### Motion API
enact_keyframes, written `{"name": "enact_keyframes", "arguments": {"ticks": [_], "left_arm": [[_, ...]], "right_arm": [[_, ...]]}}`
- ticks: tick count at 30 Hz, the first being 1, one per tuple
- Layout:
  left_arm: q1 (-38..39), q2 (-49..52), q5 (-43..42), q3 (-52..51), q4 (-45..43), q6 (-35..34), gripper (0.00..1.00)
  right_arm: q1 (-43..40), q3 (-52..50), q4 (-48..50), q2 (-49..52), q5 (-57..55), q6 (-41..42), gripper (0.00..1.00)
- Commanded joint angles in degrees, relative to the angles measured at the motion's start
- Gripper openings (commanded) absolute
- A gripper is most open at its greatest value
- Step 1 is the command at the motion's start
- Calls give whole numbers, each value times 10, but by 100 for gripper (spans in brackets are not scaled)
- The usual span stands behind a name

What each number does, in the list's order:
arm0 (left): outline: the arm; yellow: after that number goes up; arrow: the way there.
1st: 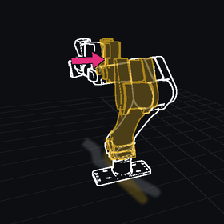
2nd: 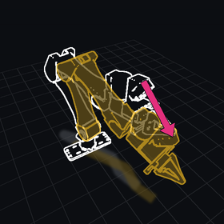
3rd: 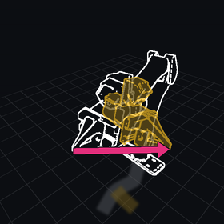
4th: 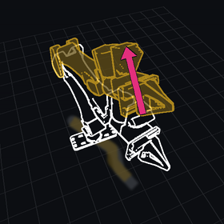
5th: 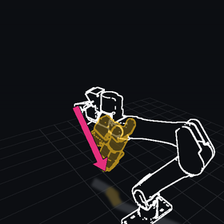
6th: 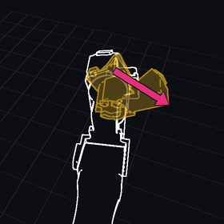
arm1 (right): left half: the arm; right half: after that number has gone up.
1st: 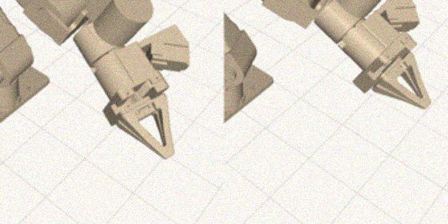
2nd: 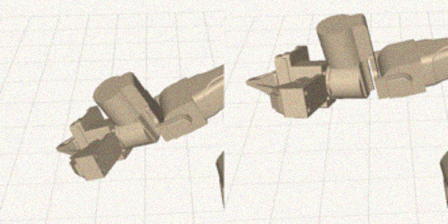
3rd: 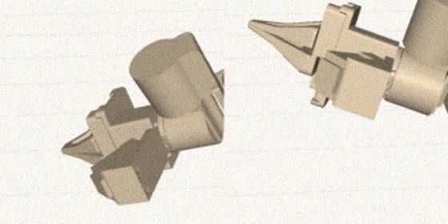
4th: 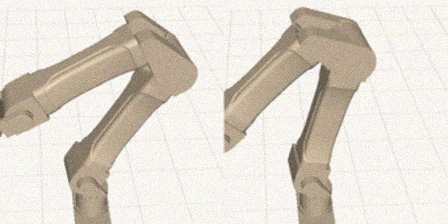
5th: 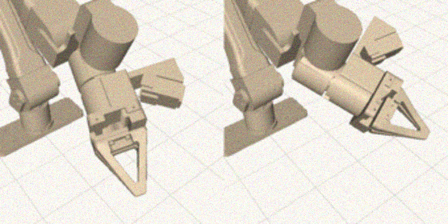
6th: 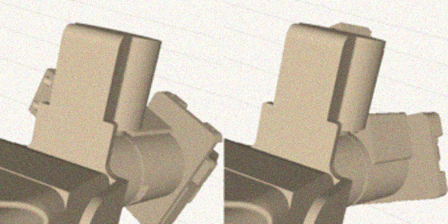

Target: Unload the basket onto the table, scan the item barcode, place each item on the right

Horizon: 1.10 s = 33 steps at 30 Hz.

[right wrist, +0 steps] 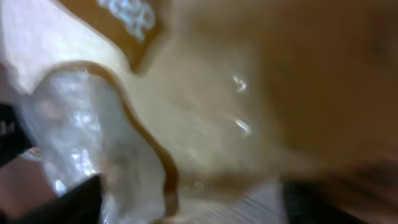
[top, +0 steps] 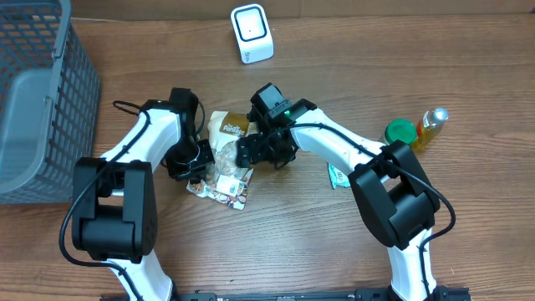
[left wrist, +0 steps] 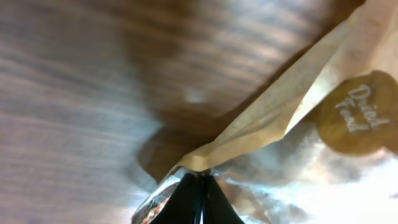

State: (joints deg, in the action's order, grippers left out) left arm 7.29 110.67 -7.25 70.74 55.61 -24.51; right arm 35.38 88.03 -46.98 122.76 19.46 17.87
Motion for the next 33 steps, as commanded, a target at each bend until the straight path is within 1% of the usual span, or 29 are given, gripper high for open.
{"name": "enact_keyframes", "arguments": {"ticks": [1,2,9,11,16,19,21,27,33], "left_arm": [[20,12,32,-13,-34,-3,9],[26,12,33,-13,-45,7,10],[71,12,34,-13,-116,53,16],[82,12,38,-13,-129,52,16],[104,12,43,-13,-151,52,15],[109,12,43,-13,-158,52,16],[109,14,43,-13,-161,52,15],[109,15,43,-13,-160,52,13],[109,15,45,-13,-161,52,13]], "right_arm": [[-17,-5,-6,5,-30,-7,70],[-19,-5,-3,-1,-30,-10,69],[-21,-6,-3,-6,-42,-16,71],[-22,-6,-5,-9,-44,-16,74],[-25,-6,2,-31,-45,-19,76],[-33,-6,21,-34,-44,-18,82],[-41,-6,35,-34,-44,-14,100],[-84,-6,56,-34,-44,76,100],[-105,-10,58,-33,-12,83,100]]}}
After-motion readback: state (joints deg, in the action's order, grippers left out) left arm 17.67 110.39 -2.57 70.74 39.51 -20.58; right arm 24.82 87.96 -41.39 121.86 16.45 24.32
